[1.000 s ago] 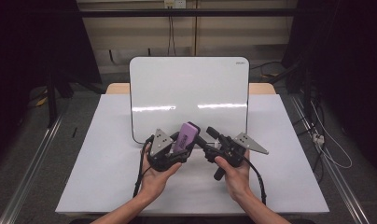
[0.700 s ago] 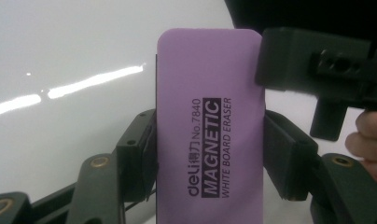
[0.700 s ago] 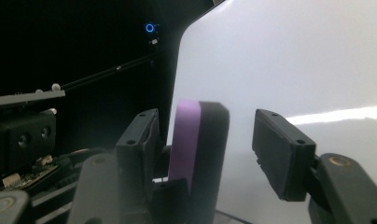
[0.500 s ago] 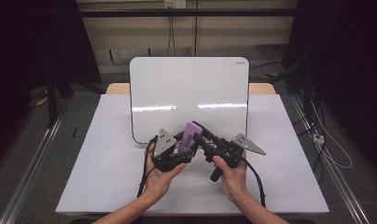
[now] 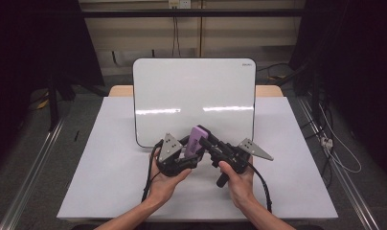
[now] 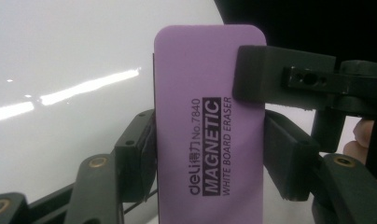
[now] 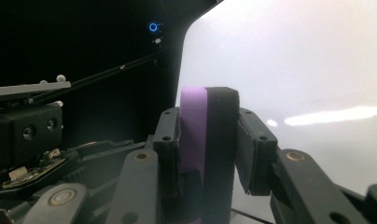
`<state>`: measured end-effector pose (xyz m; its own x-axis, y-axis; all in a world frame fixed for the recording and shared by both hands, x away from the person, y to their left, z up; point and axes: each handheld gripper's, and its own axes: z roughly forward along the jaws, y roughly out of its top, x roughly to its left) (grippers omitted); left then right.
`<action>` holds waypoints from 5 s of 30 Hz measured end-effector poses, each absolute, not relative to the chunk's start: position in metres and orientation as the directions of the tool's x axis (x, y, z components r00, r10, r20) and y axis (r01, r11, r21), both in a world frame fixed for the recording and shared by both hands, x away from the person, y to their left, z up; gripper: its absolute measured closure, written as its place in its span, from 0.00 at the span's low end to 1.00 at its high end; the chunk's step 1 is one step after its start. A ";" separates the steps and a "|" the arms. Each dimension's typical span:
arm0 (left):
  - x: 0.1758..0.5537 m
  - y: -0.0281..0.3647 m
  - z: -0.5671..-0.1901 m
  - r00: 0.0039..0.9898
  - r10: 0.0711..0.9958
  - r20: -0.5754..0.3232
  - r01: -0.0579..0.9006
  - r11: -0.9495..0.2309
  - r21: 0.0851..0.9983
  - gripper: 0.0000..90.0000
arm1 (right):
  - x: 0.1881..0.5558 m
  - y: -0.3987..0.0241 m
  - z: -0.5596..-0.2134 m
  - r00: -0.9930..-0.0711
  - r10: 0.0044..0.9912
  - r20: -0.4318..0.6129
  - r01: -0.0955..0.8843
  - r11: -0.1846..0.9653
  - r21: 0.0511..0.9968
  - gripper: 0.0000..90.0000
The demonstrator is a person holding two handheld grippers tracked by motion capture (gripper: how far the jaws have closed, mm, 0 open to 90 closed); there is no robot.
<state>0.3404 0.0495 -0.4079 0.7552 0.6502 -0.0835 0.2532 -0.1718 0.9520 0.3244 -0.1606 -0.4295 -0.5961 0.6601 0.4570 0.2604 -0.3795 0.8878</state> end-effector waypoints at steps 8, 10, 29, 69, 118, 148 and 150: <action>0.343 0.052 -0.411 0.768 0.635 -0.078 0.283 -0.229 0.931 0.26 | 0.327 -0.174 -0.426 -0.577 0.689 0.438 0.234 -0.374 0.897 0.72; 0.345 0.053 -0.411 0.779 0.621 -0.087 0.297 -0.243 0.924 0.25 | 0.327 -0.175 -0.426 -0.570 0.705 0.421 0.230 -0.356 0.906 0.72; 0.356 0.089 -0.411 0.742 0.666 -0.075 0.329 -0.264 0.907 0.04 | 0.323 -0.211 -0.422 -0.499 0.806 0.318 0.171 -0.268 0.948 0.72; 0.334 0.196 -0.428 0.608 0.793 -0.034 0.357 -0.235 0.904 0.11 | 0.331 -0.232 -0.395 -0.380 0.916 -0.129 0.185 0.212 0.959 0.73; 0.338 0.203 -0.435 0.569 0.821 -0.045 0.368 -0.206 0.907 0.04 | 0.367 -0.206 -0.399 -0.404 0.837 -0.369 0.299 0.502 0.812 0.56; 0.336 0.202 -0.435 0.585 0.809 -0.060 0.368 -0.199 0.908 0.04 | 0.349 -0.242 -0.402 -0.380 0.922 -0.077 0.336 0.215 0.917 0.05; 0.336 0.202 -0.434 0.583 0.810 -0.059 0.367 -0.198 0.909 0.04 | 0.345 -0.245 -0.402 -0.367 0.927 -0.070 0.335 0.203 0.920 0.05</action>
